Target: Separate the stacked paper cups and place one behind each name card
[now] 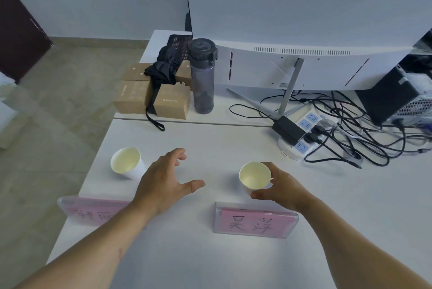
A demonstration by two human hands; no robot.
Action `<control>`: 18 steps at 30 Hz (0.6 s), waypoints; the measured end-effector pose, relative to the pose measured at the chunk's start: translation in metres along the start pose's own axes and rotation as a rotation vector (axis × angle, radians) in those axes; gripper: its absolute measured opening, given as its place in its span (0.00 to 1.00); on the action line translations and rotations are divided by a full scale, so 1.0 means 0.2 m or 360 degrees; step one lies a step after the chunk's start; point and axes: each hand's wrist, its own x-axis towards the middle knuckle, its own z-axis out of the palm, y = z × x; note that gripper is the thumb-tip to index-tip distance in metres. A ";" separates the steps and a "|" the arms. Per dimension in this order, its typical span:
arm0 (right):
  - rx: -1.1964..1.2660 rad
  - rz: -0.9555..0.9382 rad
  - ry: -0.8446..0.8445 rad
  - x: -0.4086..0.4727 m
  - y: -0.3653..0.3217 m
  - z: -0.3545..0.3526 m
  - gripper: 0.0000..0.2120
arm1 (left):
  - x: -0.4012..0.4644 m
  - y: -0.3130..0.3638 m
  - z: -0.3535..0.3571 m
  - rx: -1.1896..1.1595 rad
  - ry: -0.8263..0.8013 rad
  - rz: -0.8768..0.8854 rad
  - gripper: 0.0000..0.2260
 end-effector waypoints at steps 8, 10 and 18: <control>0.0006 -0.0017 -0.0044 0.04 0.07 0.01 0.39 | 0.03 0.02 0.07 0.0016 -0.0044 -0.0007 0.39; -0.0014 -0.0013 -0.0046 0.05 0.08 0.01 0.39 | 0.03 0.02 0.08 0.0015 -0.0052 -0.0004 0.39; -0.0054 -0.0019 -0.0078 0.03 0.08 0.00 0.41 | 0.03 0.03 0.08 0.0005 -0.0065 0.0004 0.39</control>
